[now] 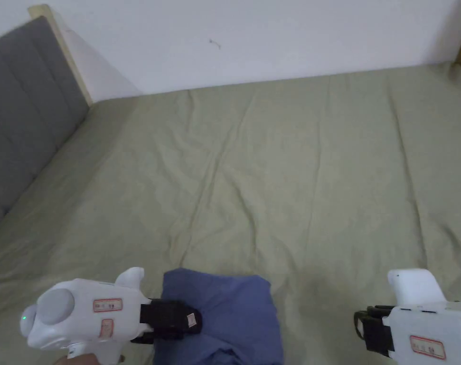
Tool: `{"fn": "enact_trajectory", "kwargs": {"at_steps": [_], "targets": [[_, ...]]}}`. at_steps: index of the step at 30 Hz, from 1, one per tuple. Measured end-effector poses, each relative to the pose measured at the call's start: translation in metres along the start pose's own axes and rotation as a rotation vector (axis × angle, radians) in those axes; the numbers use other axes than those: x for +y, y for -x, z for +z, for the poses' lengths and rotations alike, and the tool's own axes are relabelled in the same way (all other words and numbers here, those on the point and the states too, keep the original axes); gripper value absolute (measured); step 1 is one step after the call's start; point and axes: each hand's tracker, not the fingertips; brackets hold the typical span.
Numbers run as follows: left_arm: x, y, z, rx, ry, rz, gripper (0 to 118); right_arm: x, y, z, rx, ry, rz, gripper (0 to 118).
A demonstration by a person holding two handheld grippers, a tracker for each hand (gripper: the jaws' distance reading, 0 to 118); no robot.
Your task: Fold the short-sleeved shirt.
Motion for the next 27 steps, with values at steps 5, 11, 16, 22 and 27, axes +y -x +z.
{"fn": "enact_trajectory", "kwargs": {"at_steps": [5, 11, 16, 22, 27], "targets": [[0.036, 0.055, 0.052, 0.212, 0.004, 0.001, 34, 0.007, 0.014, -0.015, 0.016, -0.002, 0.005, 0], [0.060, 0.091, 0.081, 0.512, 0.066, 0.007, 34, 0.011, 0.022, -0.022, -0.002, -0.009, 0.019, 0], [0.068, 0.109, 0.087, 0.547, 0.075, -0.018, 34, 0.014, 0.029, -0.030, -0.021, 0.006, 0.035, 0], [0.070, 0.117, 0.096, 0.771, 0.019, -0.117, 70, 0.008, 0.036, -0.031, -0.082, 0.022, 0.063, 0], [0.067, 0.117, 0.111, 0.961, -0.019, -0.160, 104, 0.002, 0.039, -0.031, -0.053, 0.040, 0.077, 0]]}}
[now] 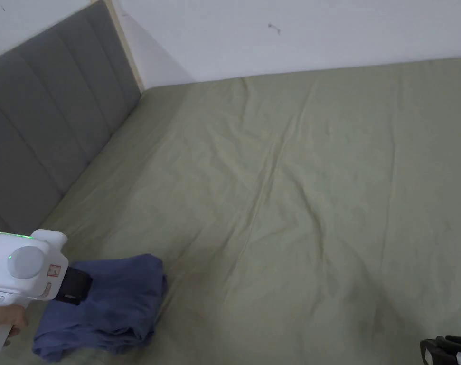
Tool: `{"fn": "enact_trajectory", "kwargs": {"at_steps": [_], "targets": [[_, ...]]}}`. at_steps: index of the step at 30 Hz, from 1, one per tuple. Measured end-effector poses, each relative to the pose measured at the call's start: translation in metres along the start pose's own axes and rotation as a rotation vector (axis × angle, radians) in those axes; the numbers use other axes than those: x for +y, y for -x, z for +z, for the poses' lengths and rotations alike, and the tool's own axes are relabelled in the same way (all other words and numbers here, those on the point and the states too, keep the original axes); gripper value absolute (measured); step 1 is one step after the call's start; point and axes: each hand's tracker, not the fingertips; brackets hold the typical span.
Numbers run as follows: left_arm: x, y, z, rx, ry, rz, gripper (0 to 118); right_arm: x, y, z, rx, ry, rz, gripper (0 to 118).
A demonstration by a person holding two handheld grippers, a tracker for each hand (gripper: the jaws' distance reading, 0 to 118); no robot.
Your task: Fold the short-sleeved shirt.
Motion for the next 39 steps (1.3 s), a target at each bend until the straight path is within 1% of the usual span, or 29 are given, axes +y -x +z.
{"fn": "enact_trajectory", "kwargs": {"at_steps": [2, 3, 4, 5, 7, 8, 12, 15, 17, 19, 21, 22, 24, 25, 26, 28, 30, 32, 35, 39], "targets": [[-0.004, 0.008, 0.012, -0.094, -0.018, 0.115, 104, -0.002, 0.001, 0.003, 0.000, 0.001, 0.004, 0], [-0.007, 0.010, 0.020, -0.167, -0.038, 0.173, 104, -0.004, 0.001, 0.005, 0.004, 0.002, 0.008, 0], [-0.011, 0.009, 0.029, -0.227, -0.056, 0.222, 102, -0.005, 0.001, 0.006, 0.007, 0.002, 0.009, 0], [-0.016, 0.007, 0.040, -0.288, -0.079, 0.264, 91, -0.006, -0.001, 0.008, 0.010, 0.001, 0.008, 0], [-0.026, -0.006, 0.060, -0.351, -0.137, 0.290, 25, -0.008, -0.002, 0.014, 0.014, -0.006, 0.004, 0], [-0.031, -0.016, 0.068, -0.355, -0.155, 0.295, 2, -0.009, -0.003, 0.018, 0.018, -0.014, 0.001, 0], [-0.052, -0.060, 0.112, -0.359, -0.212, 0.302, 0, -0.013, -0.010, 0.040, 0.011, -0.055, 0.000, 0], [-0.066, -0.091, 0.148, -0.406, -0.317, 0.294, 0, -0.016, -0.020, 0.057, 0.004, -0.098, -0.007, 0], [-0.076, -0.111, 0.173, -0.407, -0.364, 0.284, 0, -0.018, -0.025, 0.069, 0.000, -0.129, -0.021, 0], [-0.085, -0.132, 0.197, -0.365, -0.448, 0.223, 0, -0.019, -0.028, 0.083, -0.020, -0.189, -0.020, 0], [-0.097, -0.151, 0.223, -0.275, -0.530, 0.181, 0, -0.021, -0.028, 0.100, -0.048, -0.245, 0.004, 0], [-0.101, -0.157, 0.232, -0.254, -0.570, 0.170, 0, -0.022, -0.027, 0.108, -0.068, -0.276, 0.006, 0], [-0.114, -0.167, 0.252, -0.253, -0.642, 0.186, 0, -0.024, -0.027, 0.126, -0.090, -0.341, 0.015, 0], [-0.120, -0.171, 0.262, -0.279, -0.672, 0.199, 0, -0.025, -0.025, 0.135, -0.113, -0.383, 0.012, 0], [-0.126, -0.176, 0.271, -0.289, -0.700, 0.221, 0, -0.026, -0.023, 0.144, -0.135, -0.416, 0.025, 0], [-0.140, -0.183, 0.288, -0.328, -0.768, 0.265, 0, -0.028, -0.021, 0.163, -0.157, -0.473, 0.029, 0], [-0.151, -0.192, 0.304, -0.363, -0.819, 0.274, 0, -0.030, -0.018, 0.181, -0.151, -0.519, 0.019, 0], [-0.162, -0.201, 0.318, -0.352, -0.863, 0.271, 0, -0.034, -0.014, 0.198, -0.183, -0.588, 0.031, 0], [-0.177, -0.217, 0.339, -0.321, -0.957, 0.251, 0, -0.042, -0.005, 0.223, -0.254, -0.702, 0.090, 0], [-0.191, -0.228, 0.359, -0.333, -1.027, 0.261, 0, -0.048, 0.005, 0.250, -0.269, -0.788, 0.081, 0]]}}
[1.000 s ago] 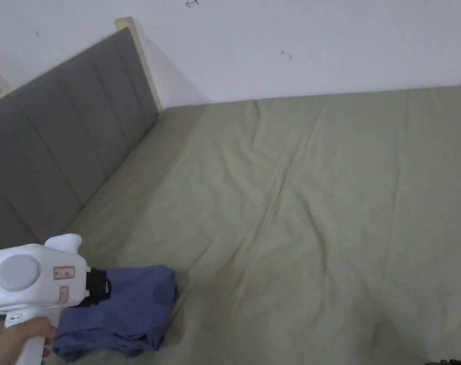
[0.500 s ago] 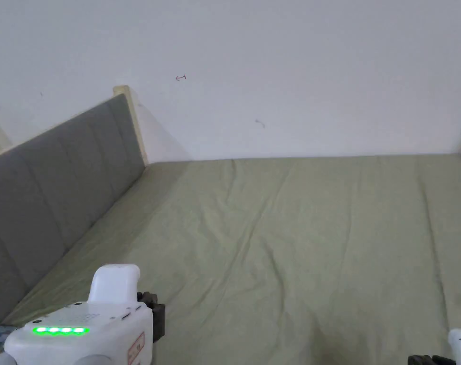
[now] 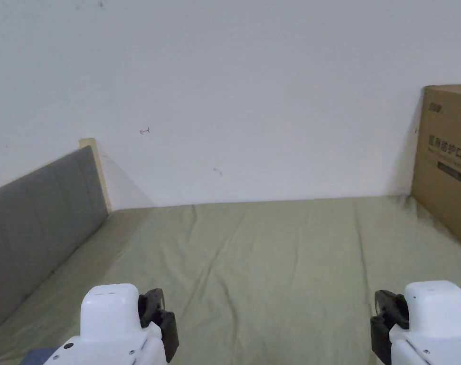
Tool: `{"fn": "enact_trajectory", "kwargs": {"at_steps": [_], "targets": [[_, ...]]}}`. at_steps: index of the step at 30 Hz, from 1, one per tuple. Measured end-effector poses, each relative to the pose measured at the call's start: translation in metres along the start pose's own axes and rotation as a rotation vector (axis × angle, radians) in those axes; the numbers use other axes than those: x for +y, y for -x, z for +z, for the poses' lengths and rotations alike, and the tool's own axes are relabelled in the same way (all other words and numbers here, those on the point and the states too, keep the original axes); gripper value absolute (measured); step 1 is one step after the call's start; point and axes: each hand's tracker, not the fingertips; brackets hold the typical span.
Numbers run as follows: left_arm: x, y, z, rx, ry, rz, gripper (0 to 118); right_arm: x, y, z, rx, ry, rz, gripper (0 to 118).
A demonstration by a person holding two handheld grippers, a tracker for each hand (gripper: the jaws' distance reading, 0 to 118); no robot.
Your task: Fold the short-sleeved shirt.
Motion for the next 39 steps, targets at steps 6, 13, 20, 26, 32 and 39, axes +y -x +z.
{"fn": "enact_trajectory", "kwargs": {"at_steps": [6, 13, 20, 26, 32, 39], "targets": [[0.005, -0.018, 0.017, -0.001, -0.060, -0.055, 0, 0.008, 0.003, 0.020, -0.014, -0.085, 0.004, 0], [0.008, -0.026, 0.021, 0.029, -0.081, -0.057, 0, 0.003, 0.001, 0.022, -0.001, -0.080, -0.010, 0], [0.009, -0.036, 0.018, 0.048, -0.114, -0.099, 0, 0.006, -0.002, 0.023, -0.040, -0.111, 0.003, 1], [0.010, -0.040, 0.019, 0.023, -0.149, -0.120, 43, 0.007, -0.010, 0.019, -0.055, -0.100, -0.016, 33], [0.008, -0.032, 0.015, 0.031, -0.133, -0.093, 118, 0.006, -0.013, 0.015, -0.067, -0.095, -0.038, 106], [0.010, -0.023, 0.004, 0.034, -0.094, -0.049, 118, 0.005, -0.016, 0.007, -0.082, -0.085, -0.043, 118]]}}
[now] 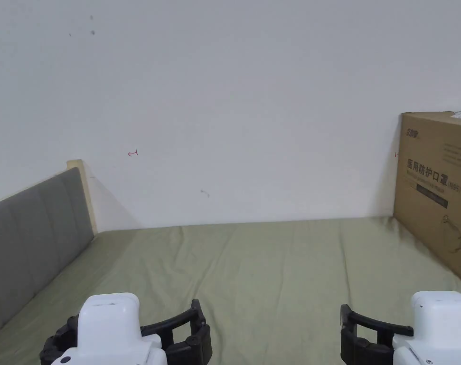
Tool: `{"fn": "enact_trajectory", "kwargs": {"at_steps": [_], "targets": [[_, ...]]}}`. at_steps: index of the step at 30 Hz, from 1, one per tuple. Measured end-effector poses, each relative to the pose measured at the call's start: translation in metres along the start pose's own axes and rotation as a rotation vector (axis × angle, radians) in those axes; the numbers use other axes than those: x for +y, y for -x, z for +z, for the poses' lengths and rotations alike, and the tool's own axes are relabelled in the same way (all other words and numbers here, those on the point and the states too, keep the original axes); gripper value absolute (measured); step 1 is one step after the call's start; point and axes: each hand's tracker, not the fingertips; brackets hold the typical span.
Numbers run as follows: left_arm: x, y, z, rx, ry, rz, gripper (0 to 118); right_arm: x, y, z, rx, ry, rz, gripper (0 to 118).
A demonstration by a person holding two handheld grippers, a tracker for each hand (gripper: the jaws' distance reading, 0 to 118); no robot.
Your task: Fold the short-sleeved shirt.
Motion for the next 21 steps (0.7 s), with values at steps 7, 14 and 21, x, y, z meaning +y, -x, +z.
{"fn": "enact_trajectory", "kwargs": {"at_steps": [7, 14, 21], "targets": [[0.004, -0.007, -0.010, -0.049, 0.044, -0.071, 118, 0.000, -0.001, -0.008, -0.020, 0.015, 0.016, 118], [0.008, -0.018, -0.021, -0.021, 0.069, -0.040, 118, 0.003, -0.002, -0.012, -0.041, 0.011, 0.034, 118], [0.010, -0.019, -0.026, 0.031, 0.073, 0.007, 118, 0.004, -0.003, -0.015, -0.055, 0.005, 0.041, 118]]}}
